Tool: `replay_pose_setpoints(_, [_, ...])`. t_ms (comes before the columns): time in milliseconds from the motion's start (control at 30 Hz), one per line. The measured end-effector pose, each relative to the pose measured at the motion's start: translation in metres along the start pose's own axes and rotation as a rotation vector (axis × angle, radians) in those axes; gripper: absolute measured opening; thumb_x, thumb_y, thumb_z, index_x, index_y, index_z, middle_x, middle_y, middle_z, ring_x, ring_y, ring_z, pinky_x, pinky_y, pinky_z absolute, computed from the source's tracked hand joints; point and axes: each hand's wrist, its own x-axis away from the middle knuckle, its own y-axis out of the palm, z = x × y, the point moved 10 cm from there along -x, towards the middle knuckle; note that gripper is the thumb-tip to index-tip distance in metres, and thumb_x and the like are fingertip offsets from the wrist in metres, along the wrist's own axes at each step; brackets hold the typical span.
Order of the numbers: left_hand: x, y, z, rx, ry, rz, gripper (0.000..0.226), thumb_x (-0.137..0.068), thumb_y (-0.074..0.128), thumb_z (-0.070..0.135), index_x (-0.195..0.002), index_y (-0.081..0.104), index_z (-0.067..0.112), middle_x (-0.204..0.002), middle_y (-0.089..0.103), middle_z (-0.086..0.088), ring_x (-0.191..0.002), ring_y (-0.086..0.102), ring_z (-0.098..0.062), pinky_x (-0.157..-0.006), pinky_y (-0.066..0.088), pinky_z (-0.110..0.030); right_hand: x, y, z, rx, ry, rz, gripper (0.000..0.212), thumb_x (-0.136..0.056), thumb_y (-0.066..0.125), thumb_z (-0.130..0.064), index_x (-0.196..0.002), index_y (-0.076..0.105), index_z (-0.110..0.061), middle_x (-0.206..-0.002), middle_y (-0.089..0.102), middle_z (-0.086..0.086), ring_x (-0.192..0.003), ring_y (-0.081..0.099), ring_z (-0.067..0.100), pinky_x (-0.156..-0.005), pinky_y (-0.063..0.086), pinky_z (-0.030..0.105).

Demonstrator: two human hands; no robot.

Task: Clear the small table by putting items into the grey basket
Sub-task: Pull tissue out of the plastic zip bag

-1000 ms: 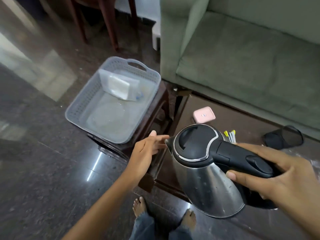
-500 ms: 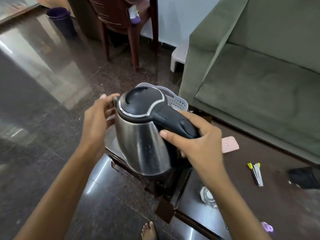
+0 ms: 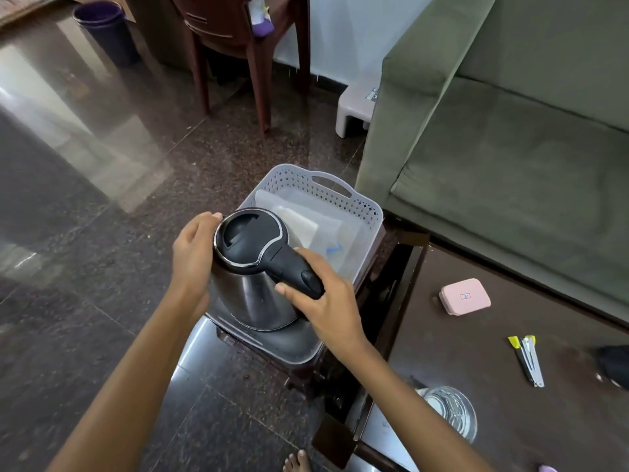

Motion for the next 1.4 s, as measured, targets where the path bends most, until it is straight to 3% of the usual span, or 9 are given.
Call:
replay_pose_setpoints(133, [0.000, 0.002, -0.001, 0.002, 0.031, 0.017, 0.014, -0.090, 0.053, 0.021, -0.103, 0.056, 0.016, -0.080, 0.054, 0.012, -0.071, 0.054, 0.004, -0.060, 0.042, -0.005, 0.005, 0.006, 0.006, 0.017, -0.007, 0.009, 0.045, -0.078, 0.071, -0.031, -0.118, 0.051, -0.033, -0.103, 0.067, -0.006, -0.093, 0.064, 0.009, -0.084, 0.052, 0.030])
replay_pose_setpoints(333, [0.012, 0.011, 0.011, -0.125, 0.066, -0.007, 0.022, -0.093, 0.049, 0.022, -0.074, 0.050, 0.031, -0.080, 0.050, 0.018, -0.073, 0.050, 0.008, -0.067, 0.039, -0.005, 0.006, 0.009, 0.016, 0.118, 0.036, -0.041, 0.052, -0.076, 0.059, -0.052, -0.124, 0.041, -0.039, -0.110, 0.066, -0.004, -0.097, 0.063, 0.014, -0.084, 0.052, 0.040])
replay_pose_setpoints(500, [0.016, -0.001, 0.024, -0.194, 0.160, 0.095, 0.034, -0.093, 0.049, 0.019, -0.127, 0.052, 0.017, -0.124, 0.054, 0.006, -0.114, 0.051, -0.007, -0.098, 0.039, -0.023, 0.003, -0.004, 0.011, 0.093, 0.116, -0.269, 0.052, -0.070, 0.069, -0.051, -0.119, 0.053, -0.040, -0.118, 0.057, -0.008, -0.110, 0.053, 0.005, -0.096, 0.040, 0.017])
replay_pose_setpoints(700, [0.037, 0.031, 0.069, -0.378, 0.472, -0.022, 0.022, -0.089, 0.051, 0.008, -0.097, 0.066, 0.022, -0.101, 0.066, 0.009, -0.099, 0.060, -0.006, -0.093, 0.047, -0.028, -0.068, -0.079, 0.030, 0.312, 0.173, 0.226, 0.016, -0.081, 0.062, -0.011, -0.096, 0.067, -0.010, -0.096, 0.064, 0.004, -0.090, 0.059, 0.018, -0.082, 0.047, 0.031])
replay_pose_setpoints(833, [0.046, 0.060, 0.082, -0.485, 0.572, -0.130, 0.021, -0.084, 0.050, 0.019, -0.089, 0.067, 0.029, -0.086, 0.064, 0.031, -0.085, 0.058, 0.009, -0.096, 0.044, -0.040, -0.107, -0.032, 0.059, 0.700, 0.167, 0.059, 0.048, -0.086, 0.056, -0.028, -0.130, 0.045, -0.011, -0.133, 0.049, 0.009, -0.123, 0.040, 0.028, -0.100, 0.031, 0.039])
replay_pose_setpoints(1000, [0.058, 0.070, 0.090, -0.532, 0.605, -0.177, 0.022, -0.083, 0.048, 0.020, -0.088, 0.067, 0.031, -0.083, 0.062, 0.035, -0.080, 0.053, 0.010, -0.102, 0.035, -0.056, -0.119, -0.010, 0.084, 0.891, 0.178, 0.010, 0.035, -0.086, 0.050, -0.018, -0.121, 0.053, -0.014, -0.123, 0.060, 0.008, -0.117, 0.050, 0.030, -0.099, 0.030, 0.044])
replay_pose_setpoints(1100, [0.072, 0.069, 0.102, -0.520, 0.639, -0.136, 0.022, -0.083, 0.049, 0.018, -0.088, 0.067, 0.029, -0.084, 0.064, 0.030, -0.080, 0.055, 0.008, -0.101, 0.035, -0.058, -0.113, -0.026, 0.077, 0.683, 0.178, 0.119, 0.026, -0.083, 0.042, -0.004, -0.091, 0.065, -0.009, -0.095, 0.069, 0.015, -0.094, 0.061, 0.037, -0.074, 0.044, 0.039])
replay_pose_setpoints(1267, [0.131, 0.093, 0.133, -0.442, 0.820, -0.076, 0.023, -0.088, 0.051, 0.010, -0.094, 0.065, 0.027, -0.094, 0.062, 0.025, -0.083, 0.055, 0.013, -0.100, 0.044, -0.031, -0.057, -0.108, 0.047, 0.373, 0.239, 0.408, 0.025, -0.083, 0.048, -0.012, -0.095, 0.069, -0.020, -0.090, 0.071, 0.011, -0.090, 0.062, 0.032, -0.067, 0.046, 0.036])
replay_pose_setpoints(1400, [0.162, 0.148, 0.103, -0.215, 0.627, -0.221, 0.033, -0.086, 0.053, 0.009, -0.110, 0.058, 0.032, -0.112, 0.060, 0.020, -0.108, 0.056, 0.003, -0.096, 0.043, -0.019, 0.023, -0.183, 0.048, 0.072, 0.241, 0.535, 0.020, -0.081, 0.056, -0.008, -0.088, 0.073, -0.015, -0.070, 0.070, -0.009, -0.070, 0.062, 0.009, -0.070, 0.049, 0.030])
